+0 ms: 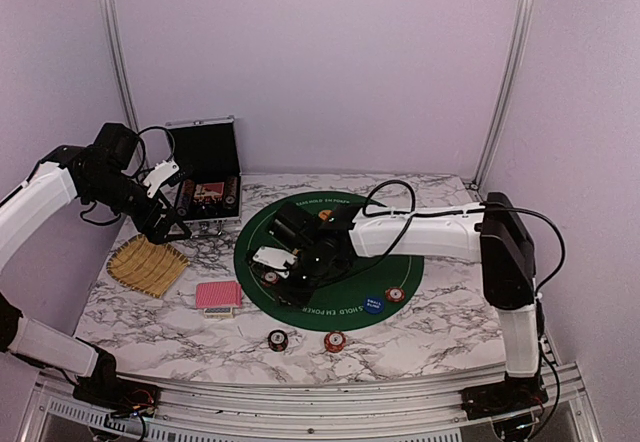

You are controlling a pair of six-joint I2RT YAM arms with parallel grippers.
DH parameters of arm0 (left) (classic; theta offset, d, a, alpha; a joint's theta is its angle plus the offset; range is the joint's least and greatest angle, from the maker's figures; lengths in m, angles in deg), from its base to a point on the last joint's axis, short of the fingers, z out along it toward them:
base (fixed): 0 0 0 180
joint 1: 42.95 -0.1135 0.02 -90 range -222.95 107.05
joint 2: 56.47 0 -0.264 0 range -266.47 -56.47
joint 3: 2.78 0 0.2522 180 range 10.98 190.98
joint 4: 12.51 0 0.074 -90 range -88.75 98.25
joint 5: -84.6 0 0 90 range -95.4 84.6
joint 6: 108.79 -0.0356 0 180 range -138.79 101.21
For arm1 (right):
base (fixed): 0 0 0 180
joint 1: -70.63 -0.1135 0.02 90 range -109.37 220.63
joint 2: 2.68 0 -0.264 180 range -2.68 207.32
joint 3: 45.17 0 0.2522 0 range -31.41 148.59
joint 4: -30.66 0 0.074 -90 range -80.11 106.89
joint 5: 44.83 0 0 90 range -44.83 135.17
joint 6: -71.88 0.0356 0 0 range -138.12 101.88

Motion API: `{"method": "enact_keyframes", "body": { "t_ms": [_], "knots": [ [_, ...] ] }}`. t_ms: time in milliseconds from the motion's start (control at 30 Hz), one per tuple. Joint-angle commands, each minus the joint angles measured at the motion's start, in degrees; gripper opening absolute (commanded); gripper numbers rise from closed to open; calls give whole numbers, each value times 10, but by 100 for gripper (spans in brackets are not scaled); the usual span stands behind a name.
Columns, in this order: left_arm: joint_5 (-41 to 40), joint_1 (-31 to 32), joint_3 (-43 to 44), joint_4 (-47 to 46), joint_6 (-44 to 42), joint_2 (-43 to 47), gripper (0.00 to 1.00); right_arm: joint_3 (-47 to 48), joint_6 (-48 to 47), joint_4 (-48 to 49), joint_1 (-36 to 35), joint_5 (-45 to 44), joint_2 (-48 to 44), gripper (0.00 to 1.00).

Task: Distribute texas hold em gaming equipment

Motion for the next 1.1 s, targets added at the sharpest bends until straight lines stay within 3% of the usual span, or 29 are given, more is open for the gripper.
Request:
{"method": "enact_keyframes", "body": {
  "t_ms": [0,433,867,1067],
  "knots": [
    [5,2,11,14,-6,10,99,19,21,9,21,-15,22,1],
    [5,2,12,14,-6,8,99,25,16,19,34,18,68,7],
    [7,2,16,14,-6,8,99,14,15,18,34,6,62,55],
    [9,2,14,14,-5,8,99,26,13,6,34,-13,37,57]
  ]
}}
